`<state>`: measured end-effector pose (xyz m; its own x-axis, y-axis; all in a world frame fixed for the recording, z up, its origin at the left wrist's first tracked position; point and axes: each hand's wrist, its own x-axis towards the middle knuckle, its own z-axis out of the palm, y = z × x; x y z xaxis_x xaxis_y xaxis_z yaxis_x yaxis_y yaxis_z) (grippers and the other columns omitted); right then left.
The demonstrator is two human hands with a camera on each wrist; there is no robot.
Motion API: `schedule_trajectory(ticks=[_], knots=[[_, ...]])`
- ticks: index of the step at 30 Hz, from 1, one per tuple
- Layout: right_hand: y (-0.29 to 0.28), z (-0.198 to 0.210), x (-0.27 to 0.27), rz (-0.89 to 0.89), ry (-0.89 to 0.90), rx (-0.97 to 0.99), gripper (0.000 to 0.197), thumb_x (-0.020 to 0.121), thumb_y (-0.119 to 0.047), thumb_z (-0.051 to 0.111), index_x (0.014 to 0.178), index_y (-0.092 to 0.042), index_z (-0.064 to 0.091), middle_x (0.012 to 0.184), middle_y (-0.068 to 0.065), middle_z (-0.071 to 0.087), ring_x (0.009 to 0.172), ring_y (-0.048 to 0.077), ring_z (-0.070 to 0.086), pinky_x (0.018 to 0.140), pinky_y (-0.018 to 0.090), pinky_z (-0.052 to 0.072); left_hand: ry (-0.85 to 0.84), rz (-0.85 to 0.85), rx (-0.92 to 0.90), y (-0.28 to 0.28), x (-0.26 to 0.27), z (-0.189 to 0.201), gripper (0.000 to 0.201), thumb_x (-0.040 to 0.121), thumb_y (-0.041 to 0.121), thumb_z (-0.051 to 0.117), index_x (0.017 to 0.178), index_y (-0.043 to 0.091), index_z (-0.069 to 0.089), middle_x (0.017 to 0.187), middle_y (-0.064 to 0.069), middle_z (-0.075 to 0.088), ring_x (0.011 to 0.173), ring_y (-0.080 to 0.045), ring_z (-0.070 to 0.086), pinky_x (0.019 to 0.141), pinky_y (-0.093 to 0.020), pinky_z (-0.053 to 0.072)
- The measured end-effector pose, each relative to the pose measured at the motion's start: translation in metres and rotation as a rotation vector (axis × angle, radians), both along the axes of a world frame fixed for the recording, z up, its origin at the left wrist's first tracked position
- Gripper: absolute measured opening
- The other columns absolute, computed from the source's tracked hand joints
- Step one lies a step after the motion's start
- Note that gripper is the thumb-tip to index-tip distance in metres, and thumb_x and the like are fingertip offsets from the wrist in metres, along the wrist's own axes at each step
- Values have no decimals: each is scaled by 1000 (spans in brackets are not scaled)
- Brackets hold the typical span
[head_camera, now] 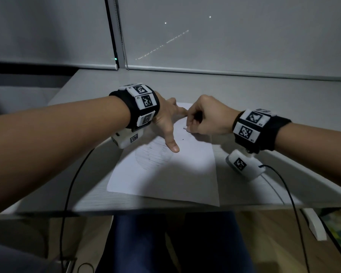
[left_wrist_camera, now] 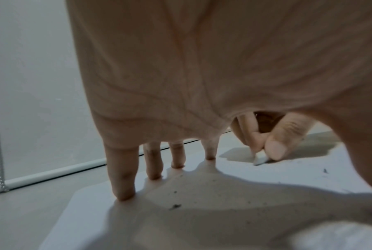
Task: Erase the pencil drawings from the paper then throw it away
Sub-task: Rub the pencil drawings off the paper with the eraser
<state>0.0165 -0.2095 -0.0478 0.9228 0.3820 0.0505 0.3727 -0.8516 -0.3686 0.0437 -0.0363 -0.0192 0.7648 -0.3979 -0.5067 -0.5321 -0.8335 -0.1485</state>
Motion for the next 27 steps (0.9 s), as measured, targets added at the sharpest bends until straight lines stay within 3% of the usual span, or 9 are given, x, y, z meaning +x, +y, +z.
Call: schedule_trajectory(ticks=[2, 6, 13, 18, 23, 27], knots=[[-5, 1, 5, -17, 8, 6, 5, 79, -14, 80, 75, -12, 81, 60, -9, 69, 50, -2, 58, 56, 8, 45, 3, 1, -12, 0, 0, 0, 138, 63, 76, 86, 167, 51, -1, 158, -5, 27, 151, -36, 33, 108, -54, 44], [-12, 2, 22, -133, -48, 16, 11, 78, -10, 72, 70, -14, 79, 61, -3, 71, 54, 8, 60, 63, 22, 51, 18, 1, -15, 0, 0, 0, 143, 59, 78, 86, 165, 55, -6, 160, -8, 25, 152, -40, 32, 109, -55, 45], [-9, 4, -7, 19, 54, -8, 4, 81, -14, 81, 77, -14, 81, 58, -10, 68, 50, 0, 59, 55, 10, 46, 0, -2, -11, -2, 3, -3, 144, 56, 81, 85, 164, 55, -6, 156, -9, 28, 148, -39, 37, 108, -53, 46], [-16, 3, 13, -90, -47, -25, 11, 80, -11, 75, 71, -16, 80, 59, -7, 69, 49, 1, 56, 56, 14, 45, 27, 32, -13, -1, 2, -1, 147, 43, 85, 87, 159, 67, -1, 161, -2, 20, 152, -38, 31, 96, -52, 46], [-11, 2, -3, -23, 5, -12, 7, 81, -14, 78, 74, -15, 79, 61, -6, 69, 51, 0, 58, 54, 8, 44, 24, 41, -10, -2, 3, -2, 144, 48, 82, 89, 160, 65, 0, 160, -2, 21, 152, -38, 30, 105, -56, 45], [-12, 7, -9, 39, 56, -26, 4, 82, -14, 80, 78, -15, 81, 62, -5, 72, 52, 1, 60, 58, 12, 48, 24, 48, -13, -4, 3, -1, 144, 48, 81, 89, 160, 66, 0, 158, -1, 23, 151, -37, 32, 106, -56, 45]])
